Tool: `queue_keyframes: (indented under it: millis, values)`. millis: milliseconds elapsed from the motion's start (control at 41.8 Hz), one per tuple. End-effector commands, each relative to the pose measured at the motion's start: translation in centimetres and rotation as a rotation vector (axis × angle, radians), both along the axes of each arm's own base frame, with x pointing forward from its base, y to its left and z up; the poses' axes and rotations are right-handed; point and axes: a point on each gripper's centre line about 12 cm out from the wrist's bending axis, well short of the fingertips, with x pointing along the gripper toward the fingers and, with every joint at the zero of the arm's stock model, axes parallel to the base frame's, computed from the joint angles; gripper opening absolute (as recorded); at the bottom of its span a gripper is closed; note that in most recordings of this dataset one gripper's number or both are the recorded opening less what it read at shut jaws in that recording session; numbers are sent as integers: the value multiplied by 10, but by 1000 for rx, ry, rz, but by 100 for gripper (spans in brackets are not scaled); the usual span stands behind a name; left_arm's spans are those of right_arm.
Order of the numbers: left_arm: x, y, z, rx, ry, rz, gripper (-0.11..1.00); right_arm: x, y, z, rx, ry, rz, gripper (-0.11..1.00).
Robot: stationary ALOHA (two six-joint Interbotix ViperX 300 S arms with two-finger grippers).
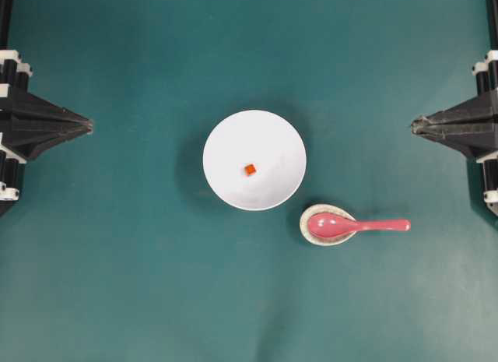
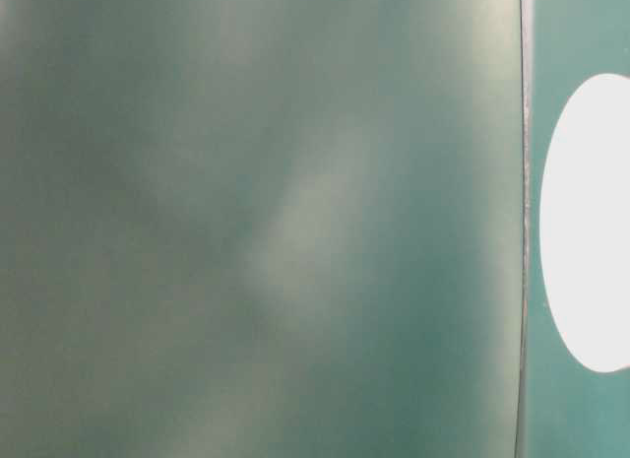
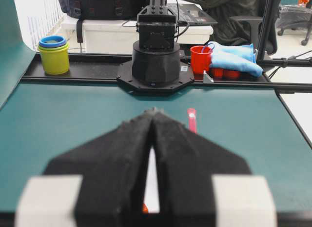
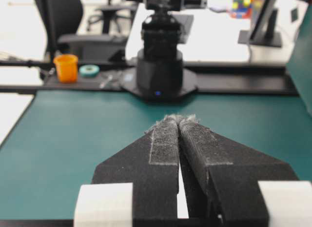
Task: Grip the spoon and scoop the red block from the bowl with right arm.
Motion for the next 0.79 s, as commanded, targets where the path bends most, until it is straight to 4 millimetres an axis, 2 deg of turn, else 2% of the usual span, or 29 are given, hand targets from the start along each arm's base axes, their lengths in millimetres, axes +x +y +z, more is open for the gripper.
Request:
queue_keyframes:
  millis: [0, 24, 287, 766]
  values:
    - [5, -1, 5, -8, 35, -6, 0, 3, 0, 4, 11, -6, 0, 0]
    - [5, -1, 3, -9, 87, -5, 0, 5, 0, 2, 8, 17, -1, 0]
    - [6, -1, 2, -9, 133, -5, 0, 12, 0, 1, 6, 97, 0, 0]
    - [5, 8, -8, -12, 222, 37, 0, 14, 0, 0, 3, 114, -1, 0]
